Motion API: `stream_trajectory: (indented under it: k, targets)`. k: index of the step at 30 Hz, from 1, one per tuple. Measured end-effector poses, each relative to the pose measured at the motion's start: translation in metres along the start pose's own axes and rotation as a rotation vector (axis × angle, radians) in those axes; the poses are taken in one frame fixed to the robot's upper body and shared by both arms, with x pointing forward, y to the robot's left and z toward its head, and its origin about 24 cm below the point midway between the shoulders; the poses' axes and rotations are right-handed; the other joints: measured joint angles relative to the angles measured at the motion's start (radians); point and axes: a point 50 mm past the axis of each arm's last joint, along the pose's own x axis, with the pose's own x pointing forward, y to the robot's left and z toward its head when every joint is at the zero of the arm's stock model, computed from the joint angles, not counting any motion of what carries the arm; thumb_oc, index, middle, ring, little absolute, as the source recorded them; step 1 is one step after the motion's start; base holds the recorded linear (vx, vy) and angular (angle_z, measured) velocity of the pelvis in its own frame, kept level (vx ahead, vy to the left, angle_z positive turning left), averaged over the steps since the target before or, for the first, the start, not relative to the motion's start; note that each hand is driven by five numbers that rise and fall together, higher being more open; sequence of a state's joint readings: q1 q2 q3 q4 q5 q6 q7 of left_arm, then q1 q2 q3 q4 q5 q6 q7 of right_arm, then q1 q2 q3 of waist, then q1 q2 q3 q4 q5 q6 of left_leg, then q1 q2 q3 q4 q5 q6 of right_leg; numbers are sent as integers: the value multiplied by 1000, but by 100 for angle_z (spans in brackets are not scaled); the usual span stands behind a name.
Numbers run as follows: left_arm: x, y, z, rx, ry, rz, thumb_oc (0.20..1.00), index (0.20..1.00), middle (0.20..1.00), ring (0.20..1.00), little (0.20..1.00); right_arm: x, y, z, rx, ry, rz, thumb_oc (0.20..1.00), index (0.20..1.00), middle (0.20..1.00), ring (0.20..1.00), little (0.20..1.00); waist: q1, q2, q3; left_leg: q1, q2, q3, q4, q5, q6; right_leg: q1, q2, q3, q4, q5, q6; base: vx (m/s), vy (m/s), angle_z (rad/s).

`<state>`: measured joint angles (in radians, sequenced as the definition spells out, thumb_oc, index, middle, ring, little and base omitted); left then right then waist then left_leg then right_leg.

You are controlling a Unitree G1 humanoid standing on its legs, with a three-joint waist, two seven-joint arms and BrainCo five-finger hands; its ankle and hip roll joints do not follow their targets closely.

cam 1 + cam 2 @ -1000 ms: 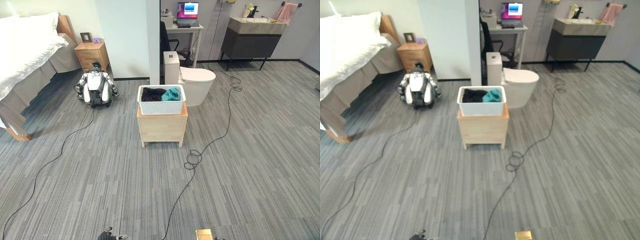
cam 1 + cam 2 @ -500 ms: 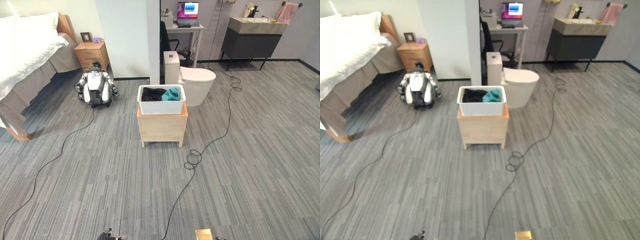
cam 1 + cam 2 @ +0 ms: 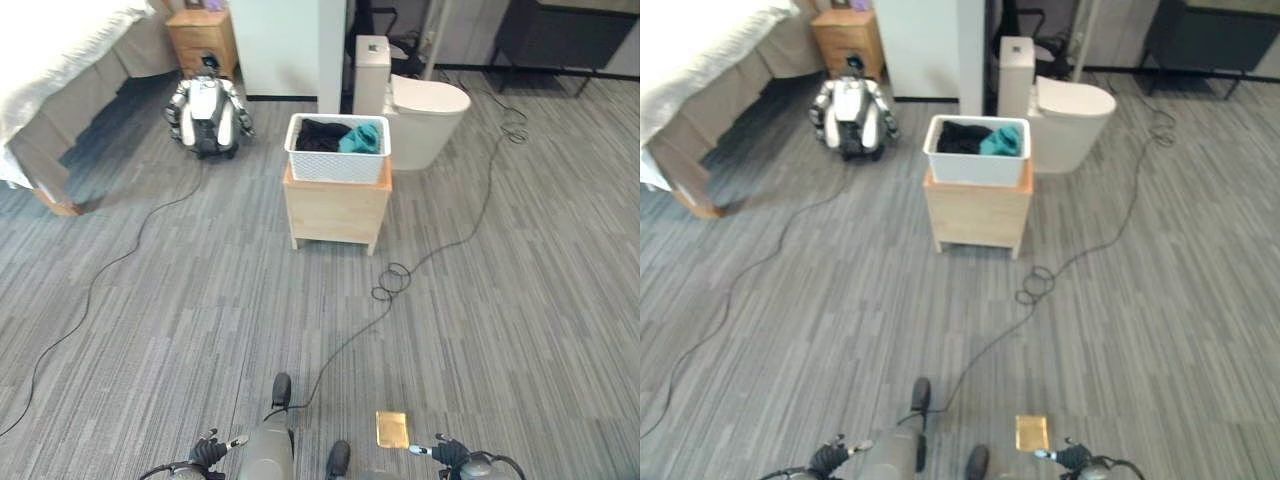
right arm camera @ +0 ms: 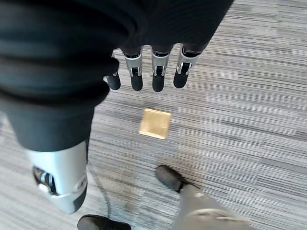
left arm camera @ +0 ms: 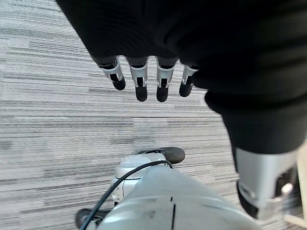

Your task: Grab the laundry basket,head to the washer,open it,put in the laundry and shut it.

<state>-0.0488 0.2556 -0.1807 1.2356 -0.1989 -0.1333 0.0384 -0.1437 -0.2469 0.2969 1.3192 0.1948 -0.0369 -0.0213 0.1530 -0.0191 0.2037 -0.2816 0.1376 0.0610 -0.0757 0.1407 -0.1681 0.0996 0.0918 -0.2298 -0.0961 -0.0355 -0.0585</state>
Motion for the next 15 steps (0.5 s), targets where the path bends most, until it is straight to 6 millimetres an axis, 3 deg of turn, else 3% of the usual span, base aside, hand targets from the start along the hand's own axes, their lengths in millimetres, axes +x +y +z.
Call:
stream_trajectory:
  k: [2, 5, 6, 7, 8, 9, 10, 11, 12, 14, 15]
  targets:
    - [-1, 1, -5, -6, 11, 3, 1000, 1000, 1000, 1000, 1000, 1, -1, 5, 12, -19, -2, 1000, 1000, 1000, 1000, 1000, 3, -1, -5, 2, 13, 3, 27, -2, 4, 12, 9, 30, 10, -6, -3, 311, 145, -23]
    - [-1, -1, -6, -3, 13, -5, 1000, 1000, 1000, 1000, 1000, 0, -1, 4, 30, -16, -4, 1000, 1000, 1000, 1000, 1000, 12, -7, -19, -22, 0, -1, 166, 13, 33, 8, 11, 57, 45, -44, -30, 411, 206, -26]
    - [-1, -2, -4, -5, 9, -6, 1000, 1000, 1000, 1000, 1000, 0, -1, 2, 31, -9, -2, 1000, 1000, 1000, 1000, 1000, 17, -9, -21, -25, -16, 6, 205, 8, 39, 15, 7, 69, 49, -61, -12, 428, 258, -32]
    - [-1, -2, -3, -5, 9, -6, 1000, 1000, 1000, 1000, 1000, 0, -1, 0, 31, 2, -2, 1000, 1000, 1000, 1000, 1000, 21, -16, -23, -23, -30, 5, 233, -13, 72, 17, -5, 84, 66, -82, -1, 272, 174, -41]
    - [-2, -4, -6, -8, 17, -12, 1000, 1000, 1000, 1000, 1000, -2, -4, -18, 40, 56, -11, 1000, 1000, 1000, 1000, 1000, 22, -43, -50, 41, -109, 38, 204, -48, 144, 22, -68, 69, 163, -132, 60, 438, 380, -30]
    - [-2, -10, -7, -14, 19, -26, 1000, 1000, 1000, 1000, 1000, -4, -12, -26, 45, 78, -31, 1000, 1000, 1000, 1000, 1000, 16, -11, -65, 84, -107, 40, 163, -48, 161, 6, -67, 43, 251, -148, 86, 396, 361, -10]
    - [-2, -12, -9, -12, 20, -31, 1000, 1000, 1000, 1000, 1000, -6, -13, -36, 49, 101, -38, 1000, 1000, 1000, 1000, 1000, 5, -2, -83, 120, -109, 50, 135, -63, 193, -16, -85, 24, 363, -184, 120, 646, 465, -10]
    - [-1, -13, 8, 25, -56, -49, 1000, 1000, 1000, 1000, 1000, -7, -13, -37, 107, 82, -46, 1000, 1000, 1000, 1000, 1000, -32, -3, -75, 159, -142, 67, 163, -150, 230, -282, -207, -16, 967, -77, 150, 329, 167, 9]
    - [-1, -12, 10, 51, -69, -59, 1000, 1000, 1000, 1000, 1000, -8, -10, -41, 104, 80, -40, 1000, 1000, 1000, 1000, 1000, -59, 0, -78, 170, -160, 47, 171, -167, 239, -357, -258, -31, 1057, -77, 158, 401, 127, 17]
    - [0, -13, 18, 71, -91, -67, 1000, 1000, 1000, 1000, 1000, -10, -10, -47, 122, 81, -37, 1000, 1000, 1000, 1000, 1000, -84, -4, -83, 196, -191, 21, 174, -176, 248, -434, -321, -44, 1051, -100, 160, 342, 15, 46]
    - [1, -11, 24, 74, -112, -63, 1000, 1000, 1000, 1000, 1000, -11, -14, -50, 139, 91, -49, 1000, 1000, 1000, 1000, 1000, -95, 4, -76, 246, -206, 2, 148, -192, 241, -469, -353, -72, 877, -116, 139, 524, -93, 45]
